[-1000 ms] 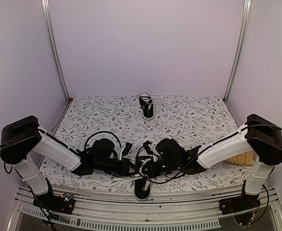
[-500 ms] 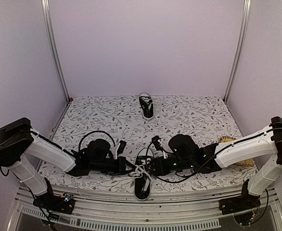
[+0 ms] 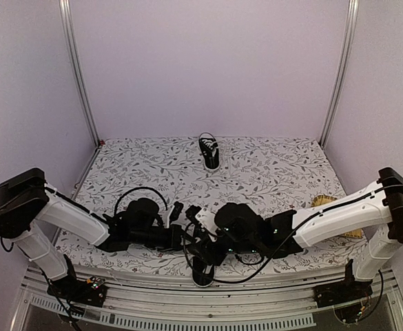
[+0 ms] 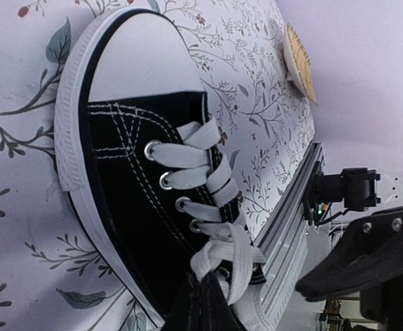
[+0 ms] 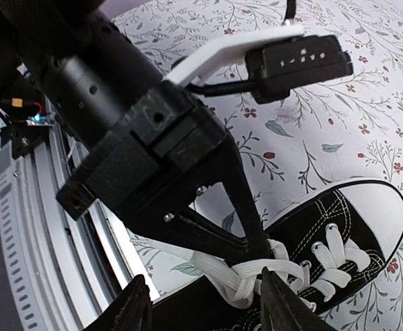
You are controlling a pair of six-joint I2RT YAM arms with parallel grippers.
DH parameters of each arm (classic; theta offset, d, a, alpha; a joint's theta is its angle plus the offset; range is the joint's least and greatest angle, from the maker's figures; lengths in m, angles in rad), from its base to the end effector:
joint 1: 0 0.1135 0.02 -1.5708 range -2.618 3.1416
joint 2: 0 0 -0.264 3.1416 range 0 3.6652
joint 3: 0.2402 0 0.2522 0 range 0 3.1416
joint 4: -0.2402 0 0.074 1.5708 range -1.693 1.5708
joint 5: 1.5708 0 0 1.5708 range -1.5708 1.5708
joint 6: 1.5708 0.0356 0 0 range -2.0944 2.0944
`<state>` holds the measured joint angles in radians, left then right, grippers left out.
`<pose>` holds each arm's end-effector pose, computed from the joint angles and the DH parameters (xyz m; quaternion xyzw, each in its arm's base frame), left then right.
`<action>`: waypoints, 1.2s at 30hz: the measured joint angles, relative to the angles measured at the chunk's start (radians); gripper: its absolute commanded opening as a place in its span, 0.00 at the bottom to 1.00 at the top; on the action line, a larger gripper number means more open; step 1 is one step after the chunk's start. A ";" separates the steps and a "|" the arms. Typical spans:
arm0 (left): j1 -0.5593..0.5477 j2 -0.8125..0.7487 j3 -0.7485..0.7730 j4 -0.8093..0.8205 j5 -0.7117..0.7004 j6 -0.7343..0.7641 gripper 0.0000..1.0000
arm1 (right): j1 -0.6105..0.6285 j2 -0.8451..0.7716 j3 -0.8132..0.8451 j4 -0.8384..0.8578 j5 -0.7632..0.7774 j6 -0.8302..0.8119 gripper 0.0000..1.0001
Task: Tie the shoes
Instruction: Tie the crossed shoelace on the shoe.
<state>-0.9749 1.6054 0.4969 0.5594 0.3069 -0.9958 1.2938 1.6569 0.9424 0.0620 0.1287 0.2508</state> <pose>0.1506 -0.2412 0.1285 0.0657 0.8628 -0.4764 0.1559 0.1012 0.3392 0.1950 -0.4209 0.7899 0.2673 0.3570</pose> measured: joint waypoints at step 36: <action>0.005 0.000 0.009 -0.041 0.007 0.008 0.00 | 0.056 0.032 -0.002 0.003 0.184 -0.053 0.03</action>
<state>-0.9703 1.6058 0.5060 0.5182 0.3141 -0.9874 1.3495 1.6886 0.9401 0.0654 0.3130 0.1982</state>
